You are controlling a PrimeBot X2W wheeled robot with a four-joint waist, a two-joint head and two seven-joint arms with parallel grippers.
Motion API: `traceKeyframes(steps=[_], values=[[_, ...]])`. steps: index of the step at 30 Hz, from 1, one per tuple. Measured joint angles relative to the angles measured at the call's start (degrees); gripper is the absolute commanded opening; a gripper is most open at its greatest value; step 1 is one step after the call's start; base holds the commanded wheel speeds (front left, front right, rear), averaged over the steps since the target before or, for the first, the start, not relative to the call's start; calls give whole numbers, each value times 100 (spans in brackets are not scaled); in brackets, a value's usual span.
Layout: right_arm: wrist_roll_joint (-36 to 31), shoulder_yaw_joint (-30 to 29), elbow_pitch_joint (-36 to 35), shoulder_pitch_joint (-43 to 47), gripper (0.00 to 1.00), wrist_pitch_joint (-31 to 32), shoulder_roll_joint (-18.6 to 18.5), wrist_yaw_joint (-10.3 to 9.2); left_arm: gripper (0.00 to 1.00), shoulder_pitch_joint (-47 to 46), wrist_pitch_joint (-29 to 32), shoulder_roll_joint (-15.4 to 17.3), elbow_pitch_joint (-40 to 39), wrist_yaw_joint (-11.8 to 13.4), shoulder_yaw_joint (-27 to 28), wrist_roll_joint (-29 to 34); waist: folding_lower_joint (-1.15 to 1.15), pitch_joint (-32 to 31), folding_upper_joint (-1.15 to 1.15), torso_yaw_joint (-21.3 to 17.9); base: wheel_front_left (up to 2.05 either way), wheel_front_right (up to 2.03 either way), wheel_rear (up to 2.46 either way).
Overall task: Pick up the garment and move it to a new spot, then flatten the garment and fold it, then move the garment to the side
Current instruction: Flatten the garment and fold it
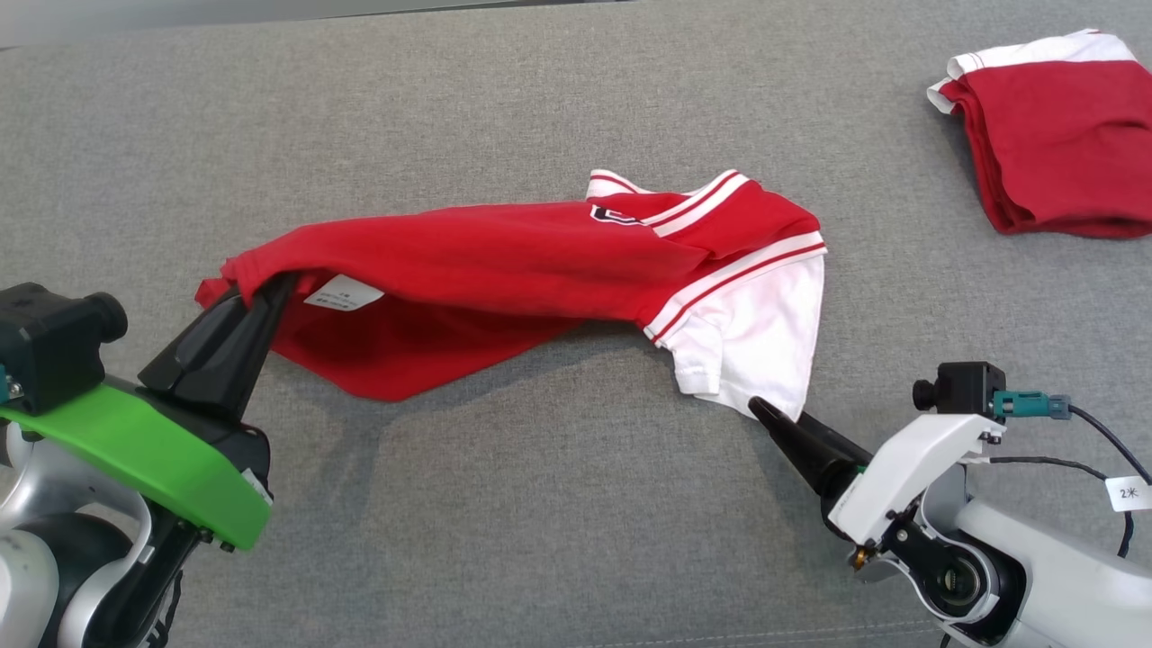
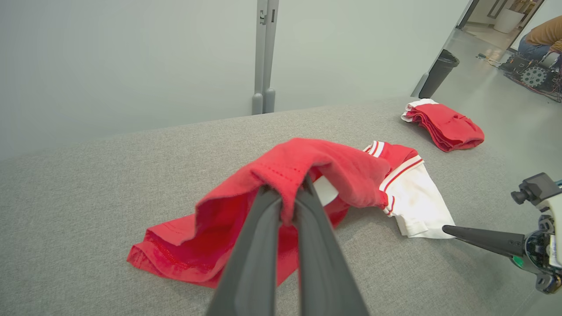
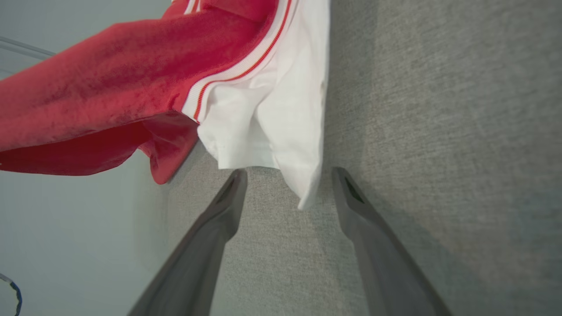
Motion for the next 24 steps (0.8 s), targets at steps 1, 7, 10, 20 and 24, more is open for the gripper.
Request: traceKeyframes(steps=[1, 7, 10, 20, 24], values=[[0, -1, 3, -5, 43, 0, 25, 0, 0, 8, 0, -18, -2, 0, 22, 0, 0, 0, 0, 7, 0, 0, 0], [92, -322, -7, -80, 0, -97, 125, 0, 0, 66, 9, -82, 4, 0, 104, 0, 0, -34, 0, 35, 0, 0, 0], [315, -536, -198, -181, 0, -101, 124, 0, 0, 142, 32, -99, 29, 0, 258, 1, 0, -91, 0, 22, 0, 0, 0], [967, -1656, -1218, -648, 0, -152, -268, 80, 0, -87, 259, 145, 164, 1, 706, -58, 0, -321, 0, -130, 0, 0, 0], [935, -2019, -1958, -1126, 0, -151, -676, 411, 0, -616, 534, 289, 160, -109, 687, -405, 0, -490, 0, -204, 0, 0, 0]])
